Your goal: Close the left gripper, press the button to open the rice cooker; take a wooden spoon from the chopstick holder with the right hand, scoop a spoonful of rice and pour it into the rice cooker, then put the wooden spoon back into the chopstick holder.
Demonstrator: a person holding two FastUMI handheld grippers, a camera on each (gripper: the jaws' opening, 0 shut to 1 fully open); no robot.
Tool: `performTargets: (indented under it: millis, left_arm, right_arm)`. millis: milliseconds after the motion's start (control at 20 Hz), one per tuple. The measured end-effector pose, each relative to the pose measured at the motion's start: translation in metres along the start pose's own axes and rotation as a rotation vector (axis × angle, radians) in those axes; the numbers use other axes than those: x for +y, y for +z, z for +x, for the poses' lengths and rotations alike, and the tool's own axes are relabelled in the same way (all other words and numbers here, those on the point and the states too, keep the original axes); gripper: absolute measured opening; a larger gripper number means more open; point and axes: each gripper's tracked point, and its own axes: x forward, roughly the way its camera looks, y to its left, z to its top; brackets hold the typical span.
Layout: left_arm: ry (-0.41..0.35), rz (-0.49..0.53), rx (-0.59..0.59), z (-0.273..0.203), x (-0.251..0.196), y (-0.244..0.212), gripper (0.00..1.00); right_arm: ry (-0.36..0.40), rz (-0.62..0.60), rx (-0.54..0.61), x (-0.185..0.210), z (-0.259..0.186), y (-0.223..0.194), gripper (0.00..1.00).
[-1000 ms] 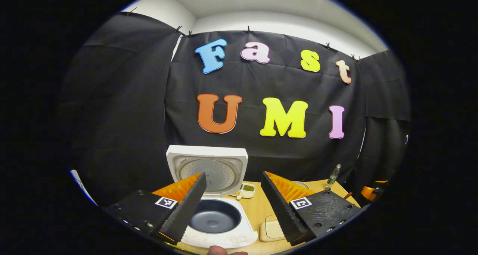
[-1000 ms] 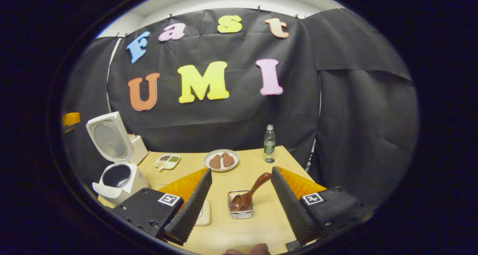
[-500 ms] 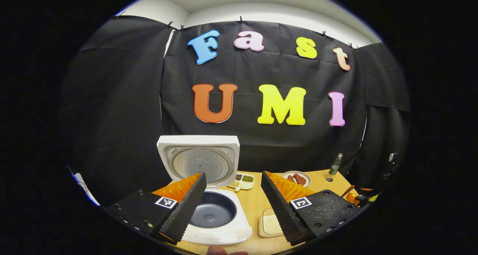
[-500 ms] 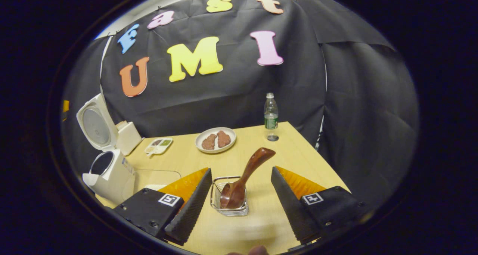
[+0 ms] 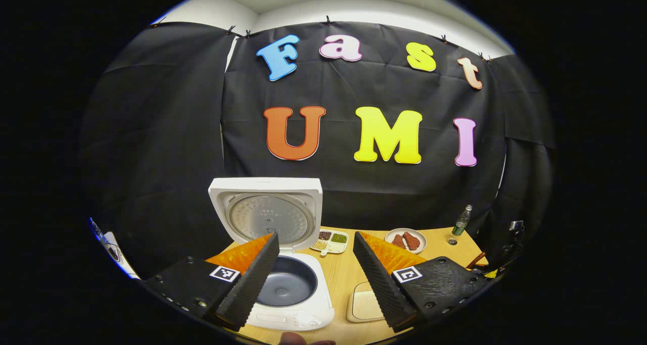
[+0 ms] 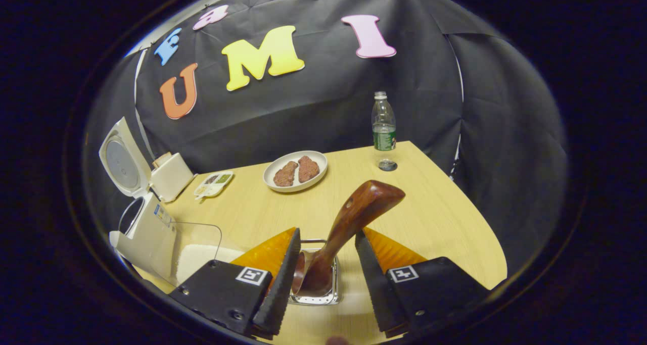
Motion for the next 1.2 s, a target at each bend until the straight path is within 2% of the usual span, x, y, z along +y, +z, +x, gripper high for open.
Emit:
performTargets:
  millis: [50,150,200,400,450,500,650,800,850,950,1100,1200]
  left_arm:
    - [0.007,0.0,0.004,0.0,0.001,-0.002,0.94]
    - [0.023,-0.004,0.012,-0.001,0.005,-0.006,0.94]
    - [0.031,-0.007,0.018,-0.001,0.007,-0.008,0.94]
    - [0.048,-0.018,0.004,-0.006,0.02,-0.005,0.95]
    - [0.051,-0.02,-0.001,-0.008,0.025,-0.005,0.94]
    - [0.051,-0.022,-0.004,-0.01,0.03,-0.005,0.95]
    - [0.048,-0.03,-0.014,-0.017,0.045,-0.005,0.94]
    - [0.04,-0.043,-0.027,-0.026,0.063,-0.006,0.94]
    - [0.038,-0.045,-0.034,-0.028,0.069,-0.006,0.94]
    - [0.031,-0.054,-0.053,-0.032,0.081,-0.006,0.94]
    - [0.015,-0.057,-0.066,-0.036,0.099,-0.009,0.94]
    - [0.012,-0.059,-0.082,-0.041,0.111,-0.007,0.94]
  right_arm:
    - [0.007,0.01,0.007,0.0,0.003,-0.002,0.64]
    - [0.016,0.009,0.02,0.0,0.005,-0.002,0.57]
    - [0.017,0.005,0.02,0.001,0.003,-0.001,0.47]
    - [0.026,0.014,0.032,0.009,-0.007,-0.001,0.27]
    - [0.029,0.02,0.03,0.012,-0.01,0.0,0.27]
    - [0.013,0.017,0.031,0.014,-0.014,0.0,0.22]
    - [-0.026,0.009,0.015,0.019,-0.022,0.008,0.18]
    - [-0.09,-0.03,-0.04,0.024,-0.043,0.034,0.13]
    - [-0.109,-0.042,-0.059,0.028,-0.05,0.043,0.16]
    - [-0.136,-0.077,-0.098,0.043,-0.069,0.062,0.13]
    - [-0.129,-0.125,-0.109,0.076,-0.085,0.075,0.15]
    - [-0.096,-0.142,-0.11,0.108,-0.094,0.079,0.16]
